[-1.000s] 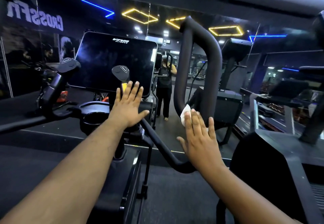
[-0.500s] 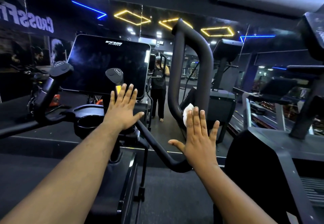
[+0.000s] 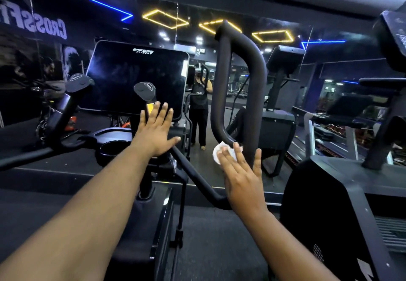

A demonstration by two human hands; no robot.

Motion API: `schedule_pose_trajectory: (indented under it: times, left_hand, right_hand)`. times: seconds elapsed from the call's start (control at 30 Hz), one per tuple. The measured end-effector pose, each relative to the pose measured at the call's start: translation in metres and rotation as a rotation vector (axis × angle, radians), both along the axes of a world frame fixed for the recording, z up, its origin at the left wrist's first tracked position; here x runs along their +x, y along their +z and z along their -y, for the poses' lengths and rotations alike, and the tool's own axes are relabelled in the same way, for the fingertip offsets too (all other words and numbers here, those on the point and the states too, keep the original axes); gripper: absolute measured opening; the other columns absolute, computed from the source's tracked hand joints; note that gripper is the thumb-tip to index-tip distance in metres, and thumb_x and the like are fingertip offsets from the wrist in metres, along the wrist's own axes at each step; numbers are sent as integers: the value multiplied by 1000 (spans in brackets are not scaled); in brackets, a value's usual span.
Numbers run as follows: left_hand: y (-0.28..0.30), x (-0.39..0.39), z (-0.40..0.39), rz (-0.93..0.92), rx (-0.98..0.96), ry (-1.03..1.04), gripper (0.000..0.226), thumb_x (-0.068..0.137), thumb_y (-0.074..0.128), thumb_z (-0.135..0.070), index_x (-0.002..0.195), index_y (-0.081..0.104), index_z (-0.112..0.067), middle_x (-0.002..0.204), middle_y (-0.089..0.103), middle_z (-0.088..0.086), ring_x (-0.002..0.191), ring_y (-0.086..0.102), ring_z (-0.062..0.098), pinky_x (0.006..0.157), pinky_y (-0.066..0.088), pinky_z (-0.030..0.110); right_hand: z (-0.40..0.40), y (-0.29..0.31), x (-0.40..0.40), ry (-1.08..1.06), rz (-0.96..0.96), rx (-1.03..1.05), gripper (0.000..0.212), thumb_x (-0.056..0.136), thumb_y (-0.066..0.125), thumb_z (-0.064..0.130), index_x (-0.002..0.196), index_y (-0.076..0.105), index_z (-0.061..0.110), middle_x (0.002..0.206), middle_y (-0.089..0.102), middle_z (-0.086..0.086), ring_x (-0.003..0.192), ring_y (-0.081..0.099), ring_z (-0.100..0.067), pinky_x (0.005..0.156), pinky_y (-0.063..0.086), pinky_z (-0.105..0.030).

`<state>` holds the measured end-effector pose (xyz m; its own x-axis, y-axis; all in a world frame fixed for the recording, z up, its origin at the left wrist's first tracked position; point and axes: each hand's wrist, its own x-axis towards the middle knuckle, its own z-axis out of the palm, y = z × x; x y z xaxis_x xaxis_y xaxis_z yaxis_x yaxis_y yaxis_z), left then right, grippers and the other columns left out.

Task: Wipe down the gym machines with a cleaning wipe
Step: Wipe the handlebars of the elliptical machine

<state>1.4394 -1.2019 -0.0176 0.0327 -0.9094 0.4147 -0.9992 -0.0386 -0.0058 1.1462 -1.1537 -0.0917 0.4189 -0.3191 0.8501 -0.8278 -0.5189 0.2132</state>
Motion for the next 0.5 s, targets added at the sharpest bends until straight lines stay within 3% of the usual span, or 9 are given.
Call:
schedule_pose_trajectory:
  times: [0.13,0.27,0.37,0.5]
  left_hand:
    - [3,-1,-17,-76,-5,-54,94,99,44,-62,160,-17,-23,161,-38,0,149,-34,17,123,-15,50]
    - [-20,12,-42,-72,-55,-33,90,100,44,-59,161,-12,-22,165,-30,-1,153,-24,16,125,-8,53]
    - [-30,26,-57,-29,-33,0,87,103,41,-57,162,-13,-24,166,-28,-2,155,-21,16,124,-6,56]
    - [-32,39,-65,-9,-34,11,80,105,38,-54,161,-15,-30,166,-29,-3,155,-20,15,124,-8,57]
  right_hand:
    - [-11,-4,29,202,50,59,41,97,49,6,135,61,13,141,62,-2,141,47,-22,117,30,-58]
    - [-16,-4,70,411,217,243,42,100,41,19,136,61,13,139,63,-3,132,56,-16,106,50,-38]
    - [-13,4,97,488,285,374,45,102,38,24,142,57,18,142,60,1,130,56,-13,102,50,-28]
    - [16,28,132,540,324,426,46,101,52,6,144,55,20,146,57,-1,134,54,-14,106,51,-34]
